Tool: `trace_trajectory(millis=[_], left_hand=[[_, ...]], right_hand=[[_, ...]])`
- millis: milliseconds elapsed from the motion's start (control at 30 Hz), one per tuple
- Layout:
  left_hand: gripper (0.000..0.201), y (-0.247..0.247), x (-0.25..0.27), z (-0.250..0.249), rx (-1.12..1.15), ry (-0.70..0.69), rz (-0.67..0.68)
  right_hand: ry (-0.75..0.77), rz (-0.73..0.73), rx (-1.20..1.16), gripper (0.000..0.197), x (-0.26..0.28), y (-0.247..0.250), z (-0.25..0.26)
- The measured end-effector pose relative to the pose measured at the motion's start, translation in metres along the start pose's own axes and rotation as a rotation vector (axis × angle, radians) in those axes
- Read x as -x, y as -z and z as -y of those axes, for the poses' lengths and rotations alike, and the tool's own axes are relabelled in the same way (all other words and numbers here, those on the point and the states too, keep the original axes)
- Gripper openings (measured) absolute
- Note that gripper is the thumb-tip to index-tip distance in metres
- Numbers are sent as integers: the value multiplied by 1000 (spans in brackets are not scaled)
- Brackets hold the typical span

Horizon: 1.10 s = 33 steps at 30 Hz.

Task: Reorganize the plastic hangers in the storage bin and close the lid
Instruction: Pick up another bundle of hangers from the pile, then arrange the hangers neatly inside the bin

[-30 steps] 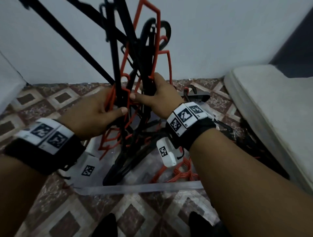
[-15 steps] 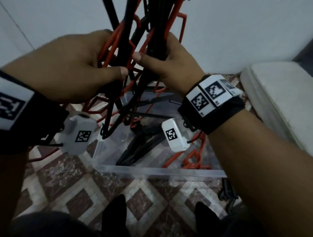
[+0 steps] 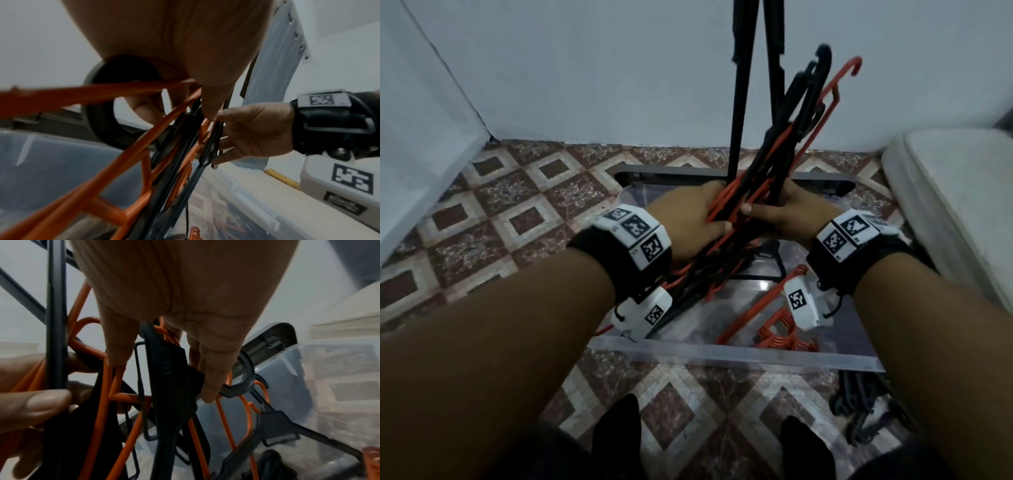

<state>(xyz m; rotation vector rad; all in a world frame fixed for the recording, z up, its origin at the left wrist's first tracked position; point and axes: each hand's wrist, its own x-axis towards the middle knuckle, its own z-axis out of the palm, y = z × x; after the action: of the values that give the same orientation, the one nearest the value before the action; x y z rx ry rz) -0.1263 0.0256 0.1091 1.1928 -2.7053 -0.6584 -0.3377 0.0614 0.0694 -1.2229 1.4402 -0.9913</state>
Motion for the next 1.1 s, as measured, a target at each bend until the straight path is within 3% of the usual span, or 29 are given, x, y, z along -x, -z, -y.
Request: trace_trajectory(millis=[133, 300, 367, 433, 500, 667, 767, 900, 1100], left_hand=[[43, -26, -13, 5, 59, 6, 14], [52, -48, -23, 7, 53, -1, 5], [39, -55, -22, 10, 68, 29, 19], [25, -61, -20, 16, 17, 44, 76], [26, -63, -16, 25, -46, 14, 168], [26, -60, -11, 32, 1, -44, 176], [21, -60, -11, 33, 53, -39, 170], [13, -54, -11, 35, 167, 73, 84], [43, -36, -12, 47, 384, 233, -185]], right_hand=[[-53, -45, -66, 65, -2, 14, -21], [-130, -175, 113, 32, -6, 24, -41], [-204, -233, 170, 21, -8, 26, -45], [-283, -221, 133, 28, -12, 26, -51], [-340, -203, 100, 38, -11, 19, -50], [-366, -214, 12, 15, -8, 5, -44], [-384, -211, -36, 19, -12, 0, -47], [-352, -271, -141, 4, -15, 2, -42], [-317, -466, -270, 17, -16, 24, -33]])
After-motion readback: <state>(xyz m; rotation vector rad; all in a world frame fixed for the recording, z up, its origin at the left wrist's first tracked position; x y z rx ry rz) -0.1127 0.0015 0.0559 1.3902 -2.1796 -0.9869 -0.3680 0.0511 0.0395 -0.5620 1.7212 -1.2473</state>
